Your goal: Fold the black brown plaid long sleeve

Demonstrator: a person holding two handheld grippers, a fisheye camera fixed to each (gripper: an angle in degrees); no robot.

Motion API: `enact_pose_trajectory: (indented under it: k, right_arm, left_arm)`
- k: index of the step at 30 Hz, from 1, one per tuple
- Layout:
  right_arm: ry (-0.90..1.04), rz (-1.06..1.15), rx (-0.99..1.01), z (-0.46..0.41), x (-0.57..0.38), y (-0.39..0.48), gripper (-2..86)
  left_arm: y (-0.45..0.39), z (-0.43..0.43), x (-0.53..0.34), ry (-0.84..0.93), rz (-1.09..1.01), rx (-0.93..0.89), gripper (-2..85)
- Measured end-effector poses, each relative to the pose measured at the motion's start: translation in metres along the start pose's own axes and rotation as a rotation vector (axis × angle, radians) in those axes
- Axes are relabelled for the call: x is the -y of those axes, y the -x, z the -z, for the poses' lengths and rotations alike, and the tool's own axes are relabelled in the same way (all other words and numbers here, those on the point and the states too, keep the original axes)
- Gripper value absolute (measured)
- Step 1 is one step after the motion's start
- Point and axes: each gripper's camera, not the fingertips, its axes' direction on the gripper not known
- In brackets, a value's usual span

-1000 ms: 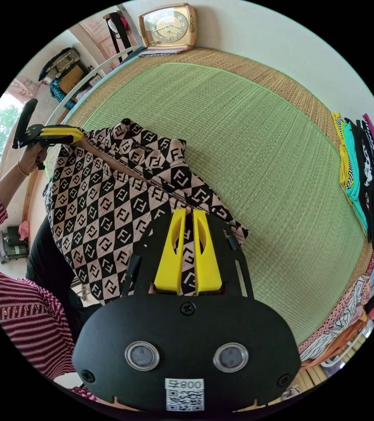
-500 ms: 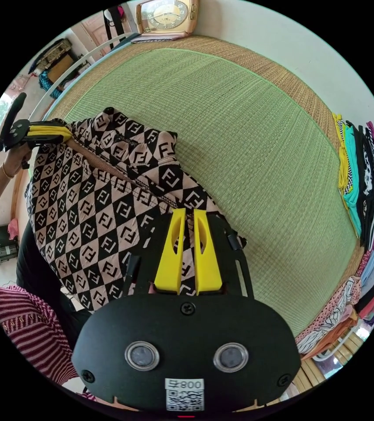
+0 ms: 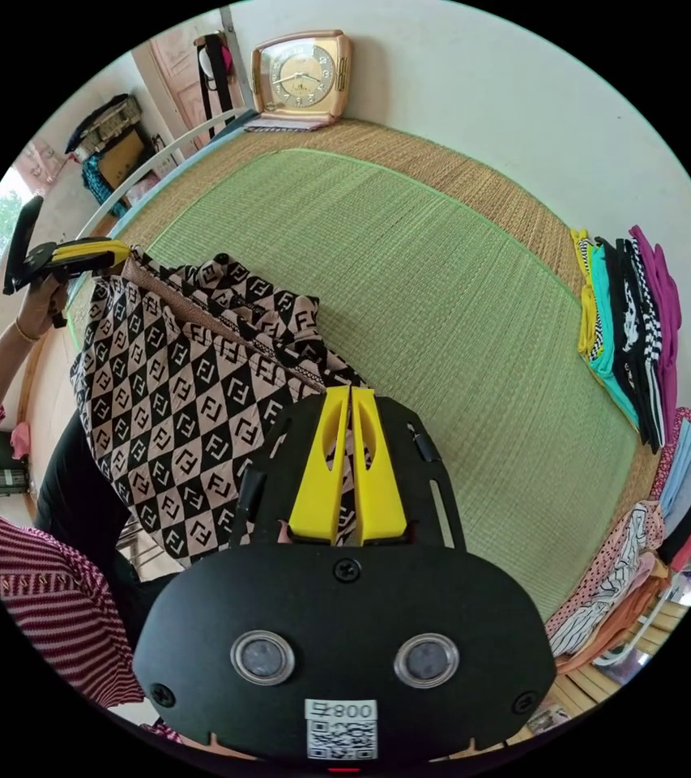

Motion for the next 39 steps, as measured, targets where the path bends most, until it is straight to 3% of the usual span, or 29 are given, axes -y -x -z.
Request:
enact_pose_trajectory:
  k: [6, 10, 19, 28, 33, 39]
  right_arm:
    - [0.063, -0.079, 0.062, -0.034, 0.019, -0.021, 1.0]
    - [0.012, -0.122, 0.092, -0.025, 0.006, -0.027, 3.2]
    - [0.039, -0.154, 0.121, -0.023, -0.038, -0.017, 8.5]
    - [0.098, -0.159, 0.065, -0.033, -0.035, -0.005, 2.8]
    - [0.060, -0.172, 0.081, -0.016, -0.043, -0.005, 3.0]
    - [0.096, -0.165, 0.054, -0.015, -0.043, 0.003, 4.8]
  left_arm:
    - [0.026, -0.045, 0.005, 0.092, 0.099, -0.024, 1.1]
    - [0.045, -0.018, -0.019, -0.032, 0.177, -0.084, 3.9]
    - [0.046, 0.001, -0.072, -0.004, 0.168, -0.037, 7.1]
    - [0.055, -0.017, -0.061, 0.076, 0.159, 0.004, 1.2]
    - [0.058, -0.004, -0.060, 0.045, 0.115, -0.010, 2.5]
    - [0.068, -0.034, -0.051, 0.175, 0.079, 0.025, 5.5]
